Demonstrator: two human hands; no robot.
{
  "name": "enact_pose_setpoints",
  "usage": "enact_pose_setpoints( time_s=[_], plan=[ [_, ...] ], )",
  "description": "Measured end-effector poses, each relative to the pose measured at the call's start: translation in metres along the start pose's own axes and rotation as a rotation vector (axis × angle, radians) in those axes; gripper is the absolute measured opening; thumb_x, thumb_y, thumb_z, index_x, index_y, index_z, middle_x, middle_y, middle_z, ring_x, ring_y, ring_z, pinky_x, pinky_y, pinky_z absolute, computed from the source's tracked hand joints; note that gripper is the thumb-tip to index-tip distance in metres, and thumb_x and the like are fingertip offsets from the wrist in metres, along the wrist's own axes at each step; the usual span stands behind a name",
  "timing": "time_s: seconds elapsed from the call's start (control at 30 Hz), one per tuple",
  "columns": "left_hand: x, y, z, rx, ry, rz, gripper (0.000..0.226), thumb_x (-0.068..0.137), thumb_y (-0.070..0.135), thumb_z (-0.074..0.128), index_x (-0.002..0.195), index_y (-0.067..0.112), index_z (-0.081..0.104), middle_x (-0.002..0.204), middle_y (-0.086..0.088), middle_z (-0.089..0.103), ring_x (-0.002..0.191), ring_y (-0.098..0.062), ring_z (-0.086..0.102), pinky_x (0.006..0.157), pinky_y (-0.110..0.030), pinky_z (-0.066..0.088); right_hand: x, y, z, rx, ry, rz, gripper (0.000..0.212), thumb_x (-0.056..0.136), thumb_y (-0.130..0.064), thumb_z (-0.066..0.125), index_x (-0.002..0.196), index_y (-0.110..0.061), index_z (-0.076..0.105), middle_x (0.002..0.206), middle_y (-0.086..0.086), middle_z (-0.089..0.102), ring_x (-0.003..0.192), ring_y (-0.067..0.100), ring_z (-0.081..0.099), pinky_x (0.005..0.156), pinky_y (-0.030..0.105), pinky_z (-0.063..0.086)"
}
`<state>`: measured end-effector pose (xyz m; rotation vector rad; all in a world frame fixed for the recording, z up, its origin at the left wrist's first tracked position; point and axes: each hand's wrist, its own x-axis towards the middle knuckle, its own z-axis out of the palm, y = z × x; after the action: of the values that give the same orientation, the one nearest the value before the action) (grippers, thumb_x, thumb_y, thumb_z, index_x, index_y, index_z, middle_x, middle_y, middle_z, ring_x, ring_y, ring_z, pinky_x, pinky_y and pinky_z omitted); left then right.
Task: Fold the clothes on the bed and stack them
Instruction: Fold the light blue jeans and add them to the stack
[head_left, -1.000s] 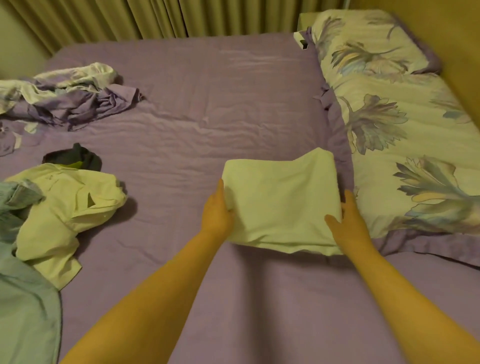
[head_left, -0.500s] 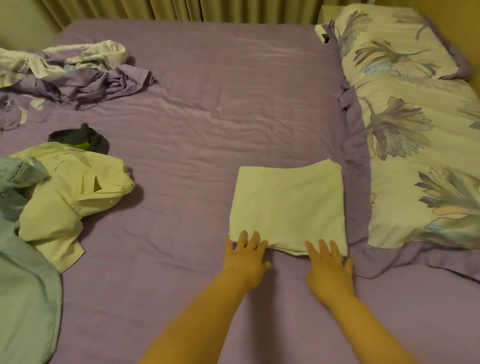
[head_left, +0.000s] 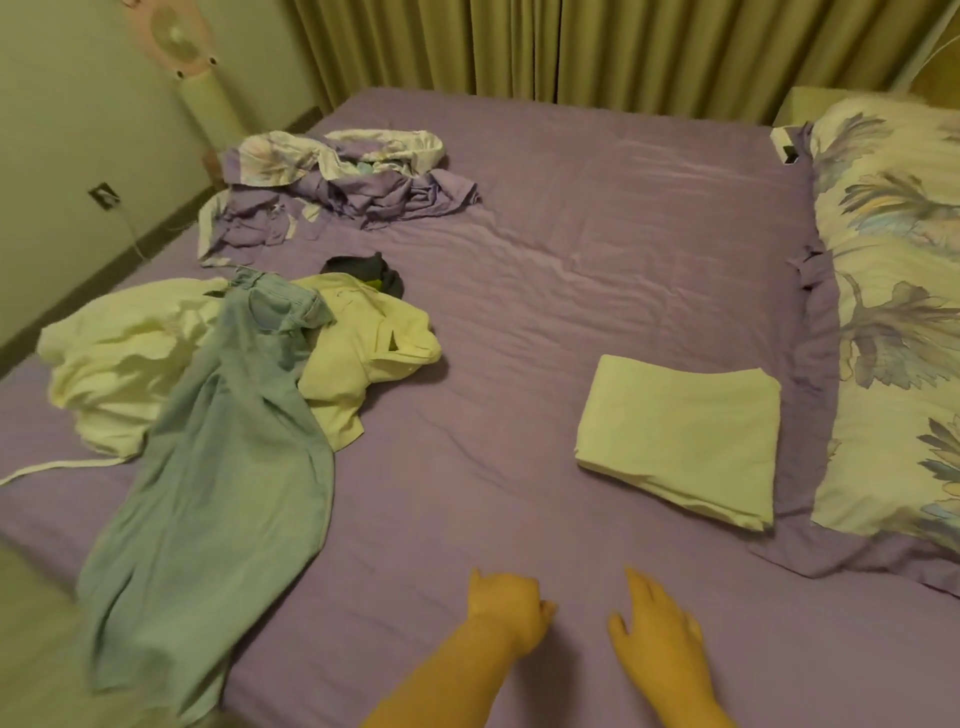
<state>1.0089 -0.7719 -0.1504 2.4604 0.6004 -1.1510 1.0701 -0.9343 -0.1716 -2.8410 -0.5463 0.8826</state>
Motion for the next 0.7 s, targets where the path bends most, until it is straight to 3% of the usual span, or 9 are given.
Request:
enact_pose_setpoints(
  time_s=[0.13,0.33,0.7],
  plan=[
    [-0.054,-0.033,0.016,-0.072,0.01,-0.032,0.051,0.101,0.046,0.03,0.117,0.007,0.058,0.12,-0.017,0.06,0.117,-0.034,0.05,0.114,-0.052,0.016,-0.034,-0.053,-0.004,-0.08,-0.047,-0.095,0.062,0.095,-0.045,0.04,0.149,-0.023,0.019,0.152,-0.002,0.029,0.135,0.016,0.035,0.107,0.033,0.03],
    [-0.118,-0.124,0.004,-0.098,0.163,-0.092,0.052,0.1,0.048,0.03,0.112,0.007,0.06,0.115,-0.016,0.062,0.113,-0.034,0.052,0.113,-0.052,0.017,-0.076,-0.149,-0.015,-0.235,-0.04,-0.285,0.054,0.094,-0.046,0.037,0.144,-0.025,0.03,0.145,-0.004,0.04,0.13,0.019,0.041,0.105,0.034,0.031],
    [-0.195,-0.378,-0.055,-0.121,0.366,-0.165,0.055,0.098,0.053,0.029,0.114,0.011,0.062,0.114,-0.011,0.064,0.109,-0.03,0.055,0.107,-0.042,0.029,-0.101,-0.363,0.006,-0.217,0.021,-0.332,0.048,0.095,-0.05,0.036,0.137,-0.028,0.044,0.137,-0.005,0.049,0.127,0.017,0.044,0.101,0.032,0.034]
  ],
)
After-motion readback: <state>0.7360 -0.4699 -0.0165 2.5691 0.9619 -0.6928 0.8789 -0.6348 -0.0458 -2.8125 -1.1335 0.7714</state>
